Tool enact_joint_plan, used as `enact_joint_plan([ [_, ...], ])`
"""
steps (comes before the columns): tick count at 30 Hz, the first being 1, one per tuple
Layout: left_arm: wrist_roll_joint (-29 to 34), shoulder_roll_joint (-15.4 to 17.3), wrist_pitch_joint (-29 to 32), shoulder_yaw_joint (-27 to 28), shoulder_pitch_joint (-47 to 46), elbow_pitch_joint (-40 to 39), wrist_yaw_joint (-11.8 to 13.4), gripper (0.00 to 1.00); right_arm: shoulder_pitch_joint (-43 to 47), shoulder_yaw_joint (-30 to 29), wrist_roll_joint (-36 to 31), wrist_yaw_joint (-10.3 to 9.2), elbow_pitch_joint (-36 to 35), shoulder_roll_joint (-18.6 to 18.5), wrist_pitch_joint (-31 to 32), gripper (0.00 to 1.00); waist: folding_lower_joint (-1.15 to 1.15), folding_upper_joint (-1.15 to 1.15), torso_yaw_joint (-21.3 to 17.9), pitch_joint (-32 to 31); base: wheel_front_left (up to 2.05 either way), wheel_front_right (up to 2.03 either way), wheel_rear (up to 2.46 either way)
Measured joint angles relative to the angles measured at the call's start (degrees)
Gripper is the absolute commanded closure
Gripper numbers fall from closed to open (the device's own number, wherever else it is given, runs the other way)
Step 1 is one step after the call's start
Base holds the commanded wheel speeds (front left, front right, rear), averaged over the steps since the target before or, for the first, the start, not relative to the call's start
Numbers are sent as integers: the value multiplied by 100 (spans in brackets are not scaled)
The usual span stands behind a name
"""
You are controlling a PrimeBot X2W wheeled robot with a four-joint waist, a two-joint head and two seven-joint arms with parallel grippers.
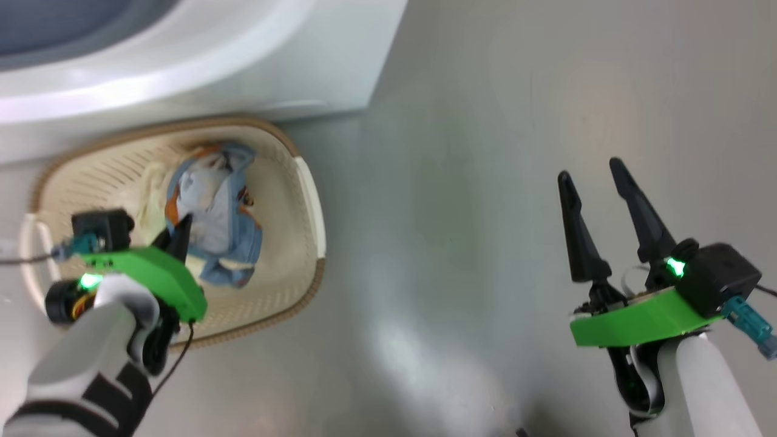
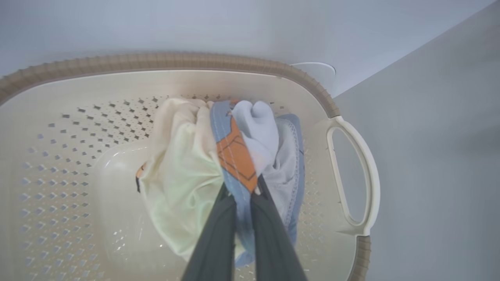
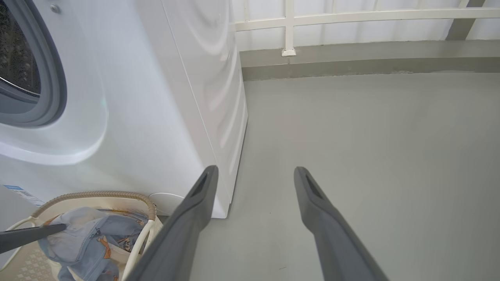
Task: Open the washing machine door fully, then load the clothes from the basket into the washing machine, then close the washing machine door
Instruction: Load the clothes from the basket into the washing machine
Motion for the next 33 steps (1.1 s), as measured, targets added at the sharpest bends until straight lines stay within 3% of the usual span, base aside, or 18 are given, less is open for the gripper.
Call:
enact_joint_plan([
  [6,917,-87,0,1188,814,-318,0,100,368,0,3,0,203,-80,0,0,0,0,208,-652,0,0,0],
  [19,2505,-241,-1,2870,2224,-1517,0,100,1027,-137,66,0,394,-241,0,0,0,0,623,-1936,0,0,0],
  [33,3403,-343,0,3899,3650,-3097,0,100,1801,-343,162,0,409,-304,0,0,0,0,869,-2891,0,0,0],
])
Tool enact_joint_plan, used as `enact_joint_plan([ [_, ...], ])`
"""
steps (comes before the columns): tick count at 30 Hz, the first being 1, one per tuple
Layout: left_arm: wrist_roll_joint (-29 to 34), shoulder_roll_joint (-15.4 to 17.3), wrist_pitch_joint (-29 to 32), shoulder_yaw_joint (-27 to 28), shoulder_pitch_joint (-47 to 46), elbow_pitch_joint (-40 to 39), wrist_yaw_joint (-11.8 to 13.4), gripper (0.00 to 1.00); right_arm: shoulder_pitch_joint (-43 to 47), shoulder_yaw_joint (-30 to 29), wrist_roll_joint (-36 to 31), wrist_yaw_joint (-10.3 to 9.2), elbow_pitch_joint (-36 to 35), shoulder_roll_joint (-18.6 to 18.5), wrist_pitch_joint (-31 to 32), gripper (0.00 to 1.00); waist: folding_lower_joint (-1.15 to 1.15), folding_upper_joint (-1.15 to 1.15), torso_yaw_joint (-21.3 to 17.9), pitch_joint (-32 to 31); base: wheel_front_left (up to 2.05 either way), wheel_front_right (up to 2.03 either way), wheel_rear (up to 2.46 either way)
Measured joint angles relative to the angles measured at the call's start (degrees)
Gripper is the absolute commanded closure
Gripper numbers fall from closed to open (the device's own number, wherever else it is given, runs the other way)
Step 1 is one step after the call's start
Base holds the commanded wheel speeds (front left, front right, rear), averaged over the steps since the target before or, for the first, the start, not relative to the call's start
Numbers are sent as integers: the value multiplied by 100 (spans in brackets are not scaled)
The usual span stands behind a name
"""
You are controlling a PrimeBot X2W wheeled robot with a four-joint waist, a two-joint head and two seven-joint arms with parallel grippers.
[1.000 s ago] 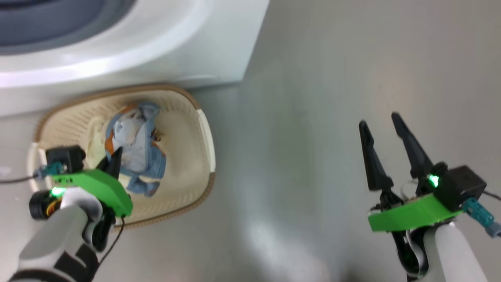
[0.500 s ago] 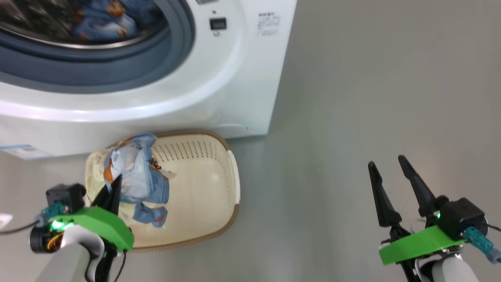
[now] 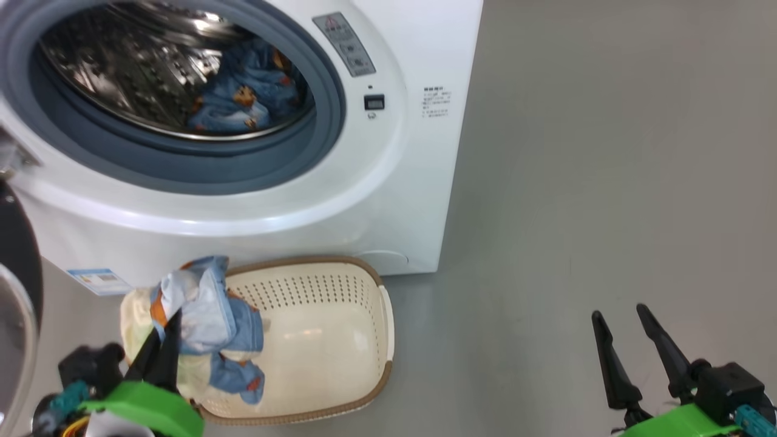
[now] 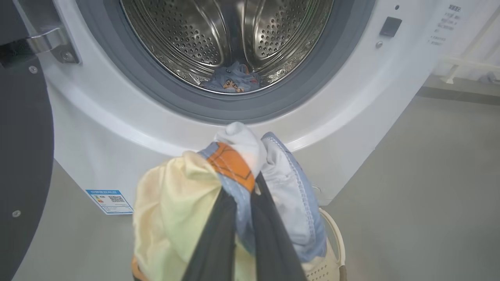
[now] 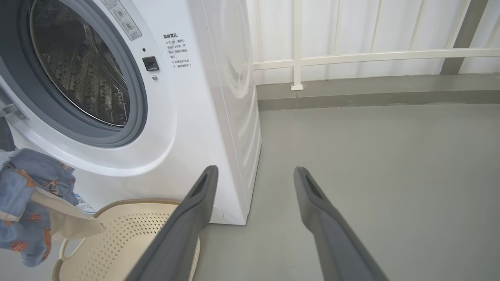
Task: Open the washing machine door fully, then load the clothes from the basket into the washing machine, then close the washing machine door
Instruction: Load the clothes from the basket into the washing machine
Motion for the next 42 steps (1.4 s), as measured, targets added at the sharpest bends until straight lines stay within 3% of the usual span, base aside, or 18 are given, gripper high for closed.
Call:
enact_joint_plan([
  [12,569,-400,0,853,1350,-1552,0,100,317,-125,5,0,-16,-1,1,0,0,0,26,-338,0,0,0],
  [20,773,-675,0,1109,1875,-2075,0,100,435,-169,38,0,-38,1,1,0,0,0,-2,-357,0,0,0],
  [32,762,-725,0,1279,1775,-2132,0,100,423,-164,40,0,-80,19,1,0,0,0,-77,-190,0,0,0],
  [42,642,-511,-1,1310,623,-2019,0,100,45,-53,40,0,-114,115,1,0,0,0,-209,270,0,0,0],
])
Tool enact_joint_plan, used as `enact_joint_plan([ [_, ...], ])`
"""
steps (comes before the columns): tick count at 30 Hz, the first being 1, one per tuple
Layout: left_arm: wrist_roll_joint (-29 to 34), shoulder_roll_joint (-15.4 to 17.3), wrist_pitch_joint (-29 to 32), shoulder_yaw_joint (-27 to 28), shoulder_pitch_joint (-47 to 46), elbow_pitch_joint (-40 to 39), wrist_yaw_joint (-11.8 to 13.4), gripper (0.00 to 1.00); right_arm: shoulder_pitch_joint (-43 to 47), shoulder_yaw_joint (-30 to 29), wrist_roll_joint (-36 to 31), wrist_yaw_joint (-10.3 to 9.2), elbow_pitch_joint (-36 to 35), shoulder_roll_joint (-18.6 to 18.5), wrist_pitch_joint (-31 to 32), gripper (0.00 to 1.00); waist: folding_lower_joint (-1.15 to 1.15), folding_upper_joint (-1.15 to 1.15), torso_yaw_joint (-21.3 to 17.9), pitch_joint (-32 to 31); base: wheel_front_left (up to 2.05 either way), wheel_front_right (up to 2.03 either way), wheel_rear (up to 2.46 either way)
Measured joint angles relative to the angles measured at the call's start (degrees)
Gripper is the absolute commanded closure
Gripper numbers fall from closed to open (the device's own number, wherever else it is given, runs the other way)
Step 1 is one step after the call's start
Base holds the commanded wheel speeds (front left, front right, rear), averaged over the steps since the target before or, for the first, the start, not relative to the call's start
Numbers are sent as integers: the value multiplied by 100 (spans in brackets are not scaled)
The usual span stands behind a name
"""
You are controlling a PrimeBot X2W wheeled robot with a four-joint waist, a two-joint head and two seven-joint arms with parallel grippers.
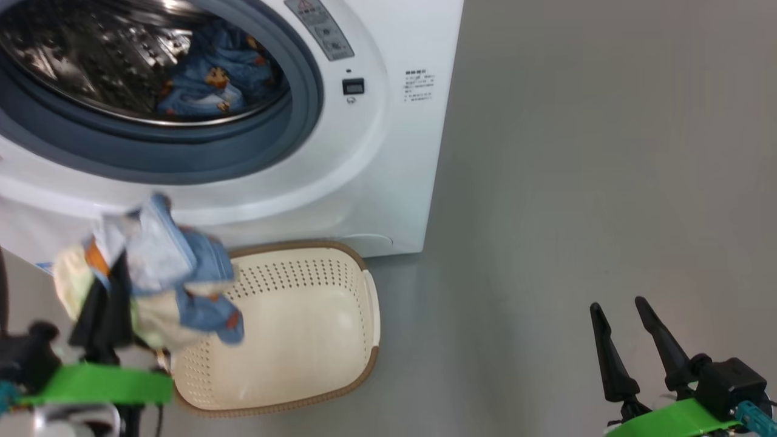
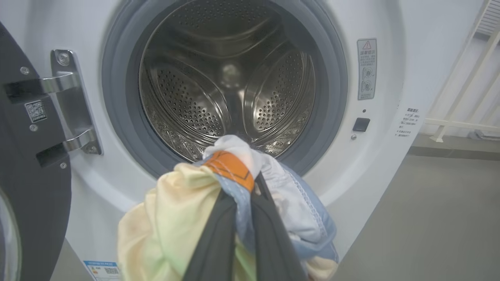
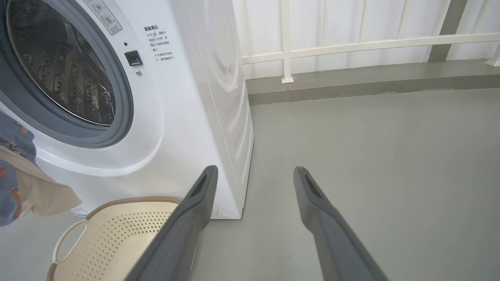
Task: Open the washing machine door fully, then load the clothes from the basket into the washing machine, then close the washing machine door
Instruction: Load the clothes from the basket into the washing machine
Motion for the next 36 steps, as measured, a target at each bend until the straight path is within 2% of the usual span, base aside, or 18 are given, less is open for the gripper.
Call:
enact_joint_plan([
  [10,-151,622,-2,-250,-2119,679,0,100,-426,24,-1,0,-54,127,0,0,0,0,-201,646,0,0,0],
  [18,-412,1088,-2,-433,-3746,2094,0,100,-847,144,0,0,-102,193,-1,0,0,0,-518,1192,0,0,0],
  [20,-535,1283,-2,-516,-4147,2747,0,100,-925,287,129,0,-103,197,-1,0,0,0,-710,1332,0,0,0],
  [25,-613,1522,-2,-631,-4673,3649,0,100,-965,475,321,0,-104,202,-1,0,0,0,-1048,1520,0,0,0],
  [30,-620,1686,-2,-732,-5150,4230,0,100,-968,636,401,0,-103,209,-1,0,0,0,-1351,1659,0,0,0],
  [36,-299,1889,-2,-624,-5663,4146,0,100,-970,691,430,0,-110,218,-1,0,0,0,-1595,1770,0,0,0],
])
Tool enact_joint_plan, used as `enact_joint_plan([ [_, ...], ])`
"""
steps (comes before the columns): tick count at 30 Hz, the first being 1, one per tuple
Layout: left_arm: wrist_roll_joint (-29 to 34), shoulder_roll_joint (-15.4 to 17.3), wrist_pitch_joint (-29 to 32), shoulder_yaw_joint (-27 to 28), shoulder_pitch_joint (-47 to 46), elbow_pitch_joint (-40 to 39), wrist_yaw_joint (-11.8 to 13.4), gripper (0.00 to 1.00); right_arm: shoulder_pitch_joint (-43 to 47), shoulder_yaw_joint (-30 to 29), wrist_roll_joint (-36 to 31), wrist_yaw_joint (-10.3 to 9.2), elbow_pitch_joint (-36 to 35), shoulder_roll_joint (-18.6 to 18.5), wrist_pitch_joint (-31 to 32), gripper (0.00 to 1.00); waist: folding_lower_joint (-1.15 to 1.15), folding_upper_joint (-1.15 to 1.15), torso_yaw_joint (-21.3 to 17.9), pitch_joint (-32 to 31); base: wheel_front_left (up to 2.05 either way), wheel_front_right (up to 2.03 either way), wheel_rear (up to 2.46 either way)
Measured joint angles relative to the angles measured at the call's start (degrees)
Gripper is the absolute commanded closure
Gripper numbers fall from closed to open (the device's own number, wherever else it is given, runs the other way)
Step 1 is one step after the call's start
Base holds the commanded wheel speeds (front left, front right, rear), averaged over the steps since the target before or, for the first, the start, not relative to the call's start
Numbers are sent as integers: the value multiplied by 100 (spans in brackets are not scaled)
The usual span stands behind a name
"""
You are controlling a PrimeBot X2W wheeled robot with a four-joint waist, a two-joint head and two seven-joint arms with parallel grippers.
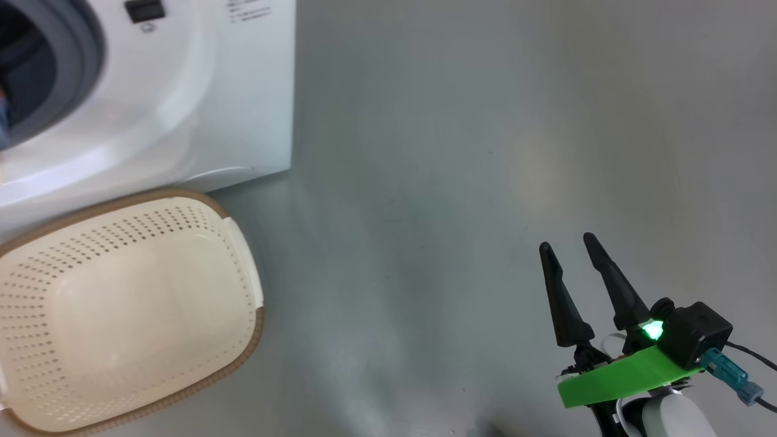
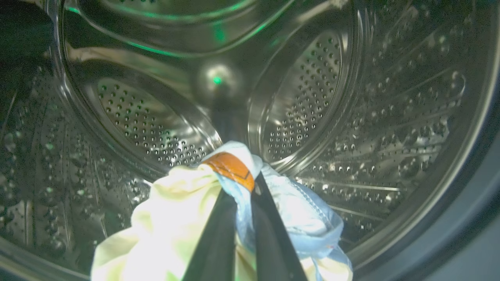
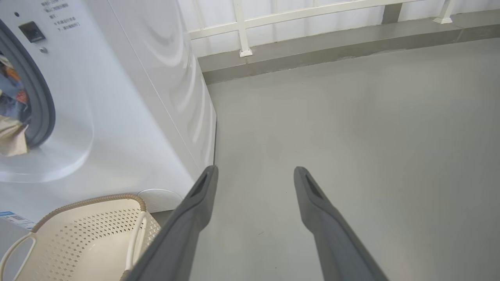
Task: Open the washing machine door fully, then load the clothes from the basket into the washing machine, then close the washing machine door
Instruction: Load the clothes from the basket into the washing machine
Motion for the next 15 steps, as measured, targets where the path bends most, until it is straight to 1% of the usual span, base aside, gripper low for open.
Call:
enact_joint_plan([
  [3,282,8,-1,300,-87,-312,1,100,-7,14,0,0,-12,2,0,0,0,0,-55,56,0,0,0],
  [6,474,-51,-1,614,-75,-435,1,100,-10,14,0,0,-35,3,0,0,0,0,-72,89,0,0,0],
  [7,480,-98,-1,678,-53,-424,1,76,-10,24,0,0,-36,3,0,0,0,0,-67,87,0,0,0],
  [8,533,-137,-1,733,-23,-421,1,55,-10,36,0,0,-36,3,0,0,0,0,-61,86,0,0,0],
  [9,565,-185,-2,797,8,-391,1,5,-10,46,0,0,-35,4,0,0,0,0,-54,84,0,0,0],
  [10,565,-223,-7,815,37,-288,1,0,-10,51,0,0,-35,8,0,0,0,0,-45,81,0,0,0],
  [15,655,-319,-5,604,297,214,1,0,-10,76,-1,0,-29,10,0,0,0,0,12,39,0,0,0],
])
